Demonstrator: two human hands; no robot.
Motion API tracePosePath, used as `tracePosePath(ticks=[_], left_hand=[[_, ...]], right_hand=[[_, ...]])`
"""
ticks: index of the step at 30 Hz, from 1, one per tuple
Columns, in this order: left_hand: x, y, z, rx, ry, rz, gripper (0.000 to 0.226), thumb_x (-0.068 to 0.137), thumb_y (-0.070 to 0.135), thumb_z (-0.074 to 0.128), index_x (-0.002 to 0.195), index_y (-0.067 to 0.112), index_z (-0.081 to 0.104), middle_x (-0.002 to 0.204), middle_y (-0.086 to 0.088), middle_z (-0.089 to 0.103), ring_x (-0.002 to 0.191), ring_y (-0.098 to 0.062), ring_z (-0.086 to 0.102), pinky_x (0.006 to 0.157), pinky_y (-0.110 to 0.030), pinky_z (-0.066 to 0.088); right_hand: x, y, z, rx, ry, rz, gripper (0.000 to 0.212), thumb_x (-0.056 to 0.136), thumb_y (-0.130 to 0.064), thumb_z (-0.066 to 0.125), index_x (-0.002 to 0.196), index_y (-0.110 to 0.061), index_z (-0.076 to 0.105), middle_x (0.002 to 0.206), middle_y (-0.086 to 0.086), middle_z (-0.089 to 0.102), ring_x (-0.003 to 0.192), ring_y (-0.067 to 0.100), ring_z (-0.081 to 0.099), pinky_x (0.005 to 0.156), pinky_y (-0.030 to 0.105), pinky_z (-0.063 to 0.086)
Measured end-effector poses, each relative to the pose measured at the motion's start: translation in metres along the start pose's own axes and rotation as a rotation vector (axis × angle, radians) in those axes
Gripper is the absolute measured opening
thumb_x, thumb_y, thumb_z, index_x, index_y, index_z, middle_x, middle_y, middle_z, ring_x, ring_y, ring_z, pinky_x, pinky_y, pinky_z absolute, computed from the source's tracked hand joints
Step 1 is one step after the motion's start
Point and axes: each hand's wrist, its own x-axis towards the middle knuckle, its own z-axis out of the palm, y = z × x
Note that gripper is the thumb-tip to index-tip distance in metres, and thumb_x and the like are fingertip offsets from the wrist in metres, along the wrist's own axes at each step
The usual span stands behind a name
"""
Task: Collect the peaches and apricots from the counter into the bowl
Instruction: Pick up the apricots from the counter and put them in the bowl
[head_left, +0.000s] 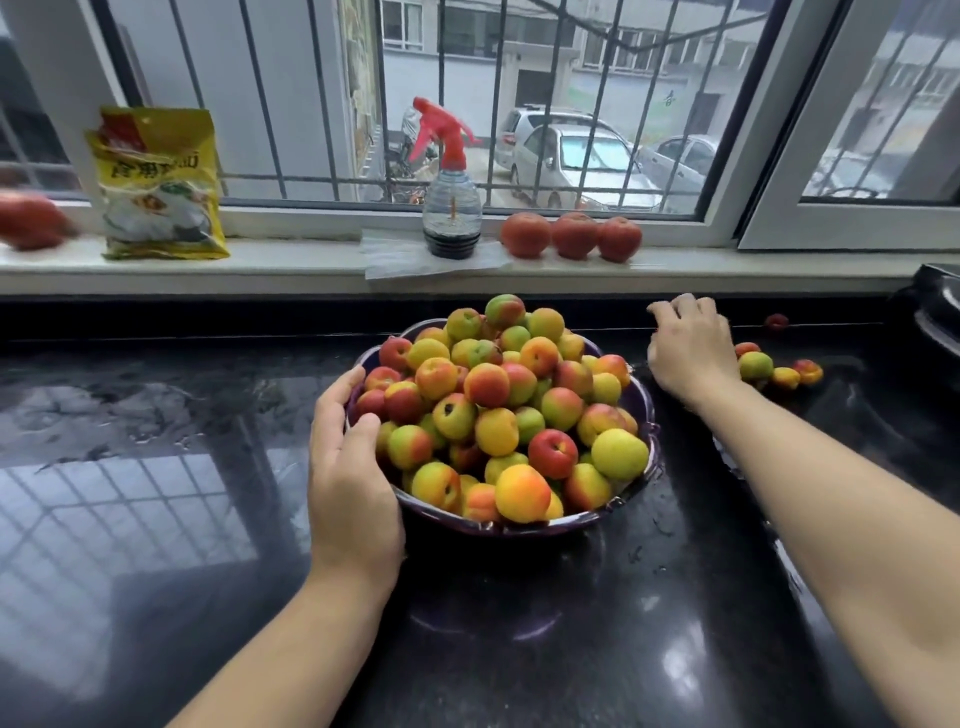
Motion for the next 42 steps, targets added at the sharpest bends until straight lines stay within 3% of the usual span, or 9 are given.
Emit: tracePosePath(ticks=[6, 12, 15, 21, 26, 31, 36, 39, 42], left_hand=[[-0.001, 0.001, 0.000, -0.008, -0.017, -0.008, 0.041, 0.092, 0.032, 0.046, 0.127, 0.043, 0.064, 0.119, 0.019, 0.069, 0.112, -0.003, 0.067, 0.091, -0.030, 0.060], [-0.001, 0.000, -0.001, 0.003, -0.022, -0.023, 0.043, 0.091, 0.035, 0.045, 0.129, 0.046, 0.063, 0.127, 0.017, 0.065, 0.115, -0.001, 0.064, 0.097, -0.034, 0.055], [-0.001, 0.002, -0.002, 0.016, -0.022, -0.023, 0.044, 0.091, 0.034, 0.045, 0.130, 0.045, 0.062, 0.126, 0.018, 0.065, 0.114, 0.000, 0.064, 0.099, -0.034, 0.055], [-0.001, 0.004, -0.003, 0.045, -0.019, -0.018, 0.049, 0.091, 0.035, 0.044, 0.136, 0.040, 0.060, 0.135, 0.012, 0.061, 0.124, -0.008, 0.059, 0.110, -0.046, 0.051], [-0.002, 0.004, -0.003, 0.031, -0.029, -0.013, 0.047, 0.091, 0.035, 0.044, 0.134, 0.042, 0.061, 0.134, 0.010, 0.061, 0.123, -0.008, 0.060, 0.107, -0.044, 0.052], [-0.001, 0.002, -0.002, 0.028, -0.023, -0.009, 0.047, 0.090, 0.034, 0.044, 0.134, 0.041, 0.061, 0.130, 0.015, 0.062, 0.116, -0.001, 0.062, 0.100, -0.034, 0.053], [0.001, -0.001, -0.001, 0.031, 0.000, 0.031, 0.047, 0.090, 0.031, 0.044, 0.134, 0.037, 0.061, 0.122, 0.023, 0.063, 0.107, 0.012, 0.060, 0.096, -0.025, 0.050], [0.001, -0.001, -0.001, 0.016, -0.016, 0.027, 0.039, 0.098, 0.022, 0.043, 0.125, 0.043, 0.062, 0.107, 0.037, 0.067, 0.102, 0.014, 0.062, 0.081, -0.011, 0.053], [-0.001, -0.001, 0.000, 0.001, -0.016, 0.020, 0.039, 0.099, 0.020, 0.043, 0.124, 0.043, 0.062, 0.102, 0.040, 0.066, 0.101, 0.015, 0.063, 0.078, -0.008, 0.053]], right_hand=[[-0.016, -0.012, -0.007, 0.119, -0.233, 0.103, 0.035, 0.099, -0.020, 0.050, 0.129, -0.012, 0.066, 0.130, 0.022, 0.059, 0.121, 0.042, 0.051, 0.102, 0.042, 0.045], [-0.044, -0.021, -0.073, 0.904, 0.046, 0.306, 0.032, 0.086, -0.029, 0.077, 0.116, -0.022, 0.069, 0.107, 0.006, 0.068, 0.096, 0.020, 0.066, 0.080, 0.027, 0.052], [-0.059, -0.046, -0.123, 1.345, -0.057, 0.091, 0.027, 0.080, -0.040, 0.079, 0.105, -0.034, 0.071, 0.099, 0.003, 0.070, 0.096, 0.019, 0.071, 0.082, 0.030, 0.056], [-0.079, -0.079, -0.132, 1.148, -0.129, -0.086, 0.021, 0.088, -0.033, 0.076, 0.108, -0.030, 0.072, 0.096, -0.009, 0.071, 0.092, -0.002, 0.065, 0.082, 0.015, 0.050], [-0.083, -0.047, -0.112, 1.385, 0.092, 0.307, 0.024, 0.096, -0.040, 0.057, 0.090, -0.025, 0.074, 0.089, -0.008, 0.075, 0.092, 0.006, 0.068, 0.079, 0.021, 0.051], [-0.080, 0.007, -0.045, 0.382, -0.066, 0.296, 0.031, 0.095, -0.018, 0.054, 0.123, -0.014, 0.067, 0.135, 0.016, 0.059, 0.127, 0.034, 0.045, 0.108, 0.038, 0.035], [-0.061, 0.043, -0.022, 0.100, -0.239, 0.332, 0.062, 0.100, -0.046, 0.045, 0.154, -0.019, 0.031, 0.164, 0.021, 0.016, 0.152, 0.038, 0.005, 0.123, 0.048, 0.005], [-0.064, 0.048, -0.023, 0.063, -0.224, 0.378, 0.059, 0.099, -0.042, 0.048, 0.150, -0.013, 0.038, 0.156, 0.023, 0.033, 0.148, 0.039, 0.018, 0.123, 0.049, 0.010], [-0.083, 0.051, -0.023, 0.072, 0.079, 0.312, 0.041, 0.089, -0.024, 0.060, 0.128, -0.011, 0.058, 0.129, 0.021, 0.056, 0.123, 0.041, 0.042, 0.108, 0.050, 0.033]])
